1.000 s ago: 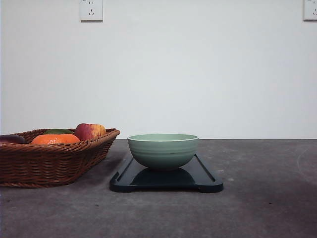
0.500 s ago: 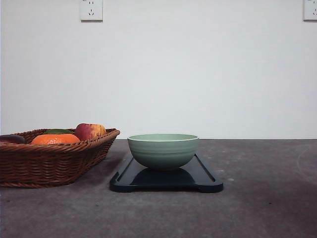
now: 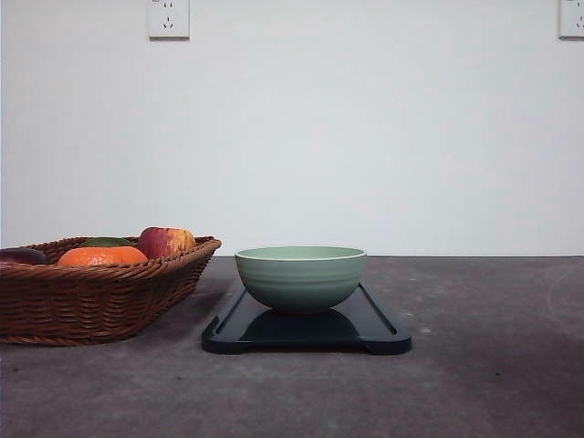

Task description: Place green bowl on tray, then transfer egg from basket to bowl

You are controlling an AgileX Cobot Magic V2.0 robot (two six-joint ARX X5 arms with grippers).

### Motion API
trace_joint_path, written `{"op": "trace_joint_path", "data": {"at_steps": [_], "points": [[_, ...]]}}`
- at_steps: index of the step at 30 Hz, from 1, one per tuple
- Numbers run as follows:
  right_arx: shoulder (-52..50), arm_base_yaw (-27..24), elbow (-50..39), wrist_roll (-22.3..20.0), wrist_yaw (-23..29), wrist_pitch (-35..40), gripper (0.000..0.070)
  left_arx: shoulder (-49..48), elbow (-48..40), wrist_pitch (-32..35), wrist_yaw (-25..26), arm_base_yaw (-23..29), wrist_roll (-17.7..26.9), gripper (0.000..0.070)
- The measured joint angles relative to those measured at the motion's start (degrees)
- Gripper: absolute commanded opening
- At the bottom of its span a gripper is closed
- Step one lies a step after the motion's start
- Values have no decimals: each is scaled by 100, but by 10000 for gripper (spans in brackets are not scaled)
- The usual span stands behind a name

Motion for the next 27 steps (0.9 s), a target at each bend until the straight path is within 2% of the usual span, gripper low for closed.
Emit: {"op": "trace_joint_path", "data": {"at_steps": [27], "points": [[0,0,0,0,0,0,16,0,0,0,0,0,0,0]]}}
